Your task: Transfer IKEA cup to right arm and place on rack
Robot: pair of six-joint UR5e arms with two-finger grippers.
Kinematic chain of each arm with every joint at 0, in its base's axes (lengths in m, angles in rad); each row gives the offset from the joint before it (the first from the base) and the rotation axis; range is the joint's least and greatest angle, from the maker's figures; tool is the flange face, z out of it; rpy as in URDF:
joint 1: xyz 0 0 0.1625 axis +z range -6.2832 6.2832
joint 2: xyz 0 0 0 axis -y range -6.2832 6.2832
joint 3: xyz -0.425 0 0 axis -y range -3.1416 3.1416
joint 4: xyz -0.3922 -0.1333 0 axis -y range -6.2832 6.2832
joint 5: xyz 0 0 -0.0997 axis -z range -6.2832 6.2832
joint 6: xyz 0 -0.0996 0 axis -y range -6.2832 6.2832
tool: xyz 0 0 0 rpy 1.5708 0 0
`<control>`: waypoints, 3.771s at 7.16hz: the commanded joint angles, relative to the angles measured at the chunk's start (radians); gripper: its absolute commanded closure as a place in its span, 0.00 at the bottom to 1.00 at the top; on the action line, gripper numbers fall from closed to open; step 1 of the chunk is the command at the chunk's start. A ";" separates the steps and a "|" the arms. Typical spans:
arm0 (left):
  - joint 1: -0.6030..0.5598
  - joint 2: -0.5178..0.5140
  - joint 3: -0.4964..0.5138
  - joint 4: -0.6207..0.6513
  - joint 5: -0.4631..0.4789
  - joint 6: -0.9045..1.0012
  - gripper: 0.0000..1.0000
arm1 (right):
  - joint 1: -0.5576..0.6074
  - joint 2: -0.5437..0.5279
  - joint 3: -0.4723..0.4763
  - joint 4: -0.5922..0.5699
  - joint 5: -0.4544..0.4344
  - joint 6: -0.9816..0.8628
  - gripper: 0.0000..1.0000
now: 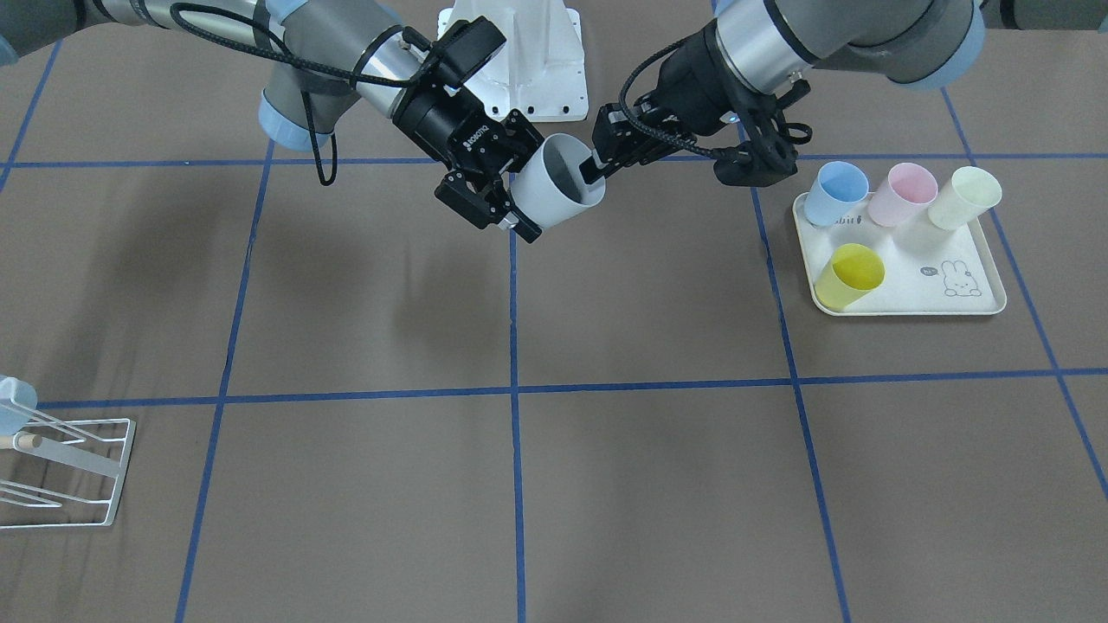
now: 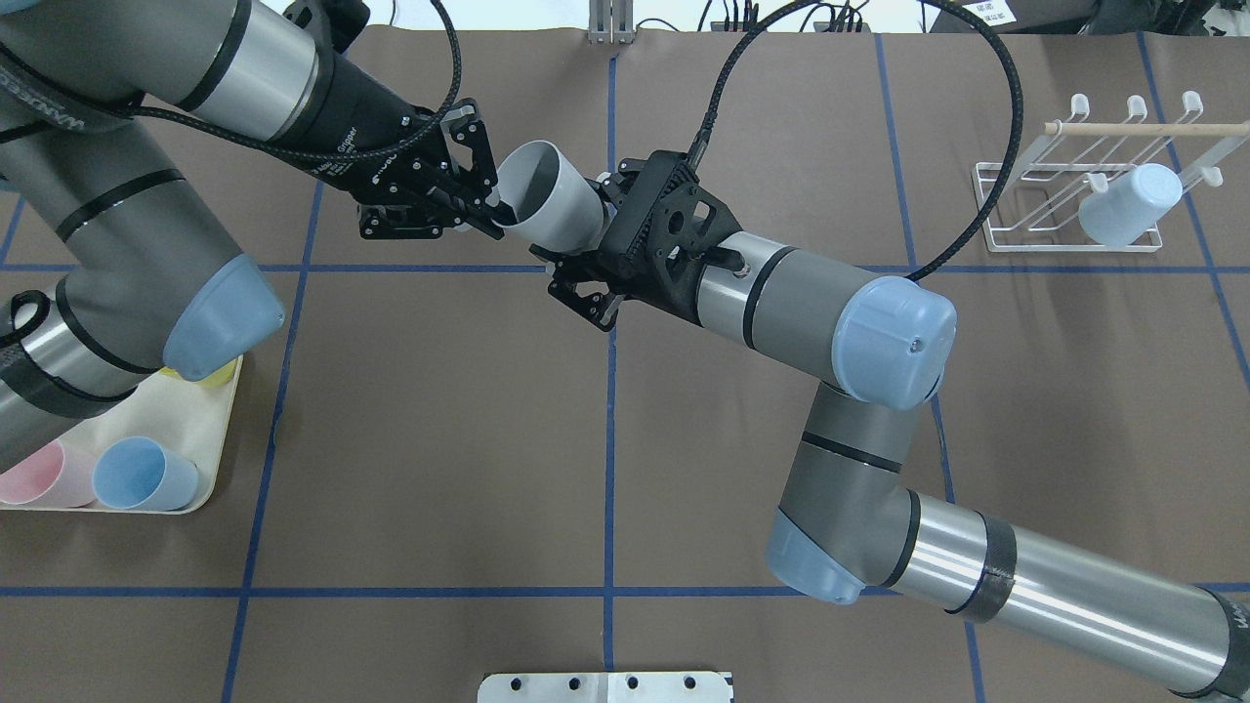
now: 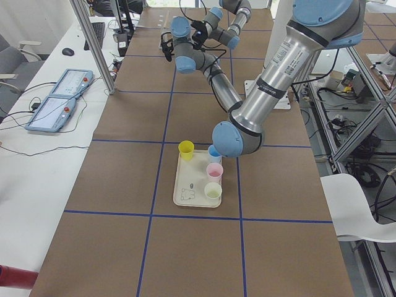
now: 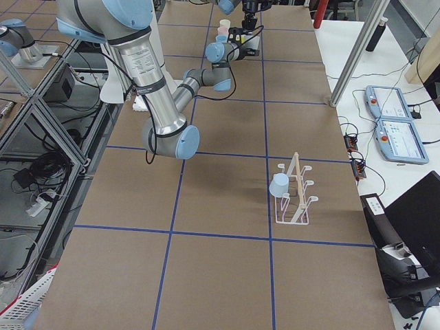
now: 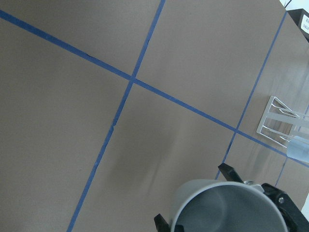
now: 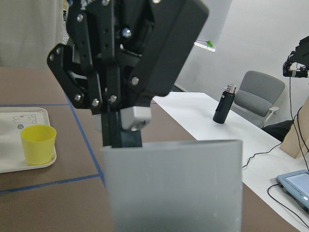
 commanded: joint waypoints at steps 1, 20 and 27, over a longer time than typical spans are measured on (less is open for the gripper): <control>-0.002 -0.002 -0.001 -0.001 0.000 0.009 0.00 | -0.002 -0.002 0.000 0.000 -0.005 0.000 0.31; -0.224 0.558 -0.104 0.008 0.133 0.914 0.00 | 0.616 -0.215 0.120 -0.986 -0.020 -1.719 0.76; -0.221 0.558 -0.104 0.007 0.140 0.905 0.00 | 0.616 -0.247 -0.207 -0.644 -0.192 -1.833 0.74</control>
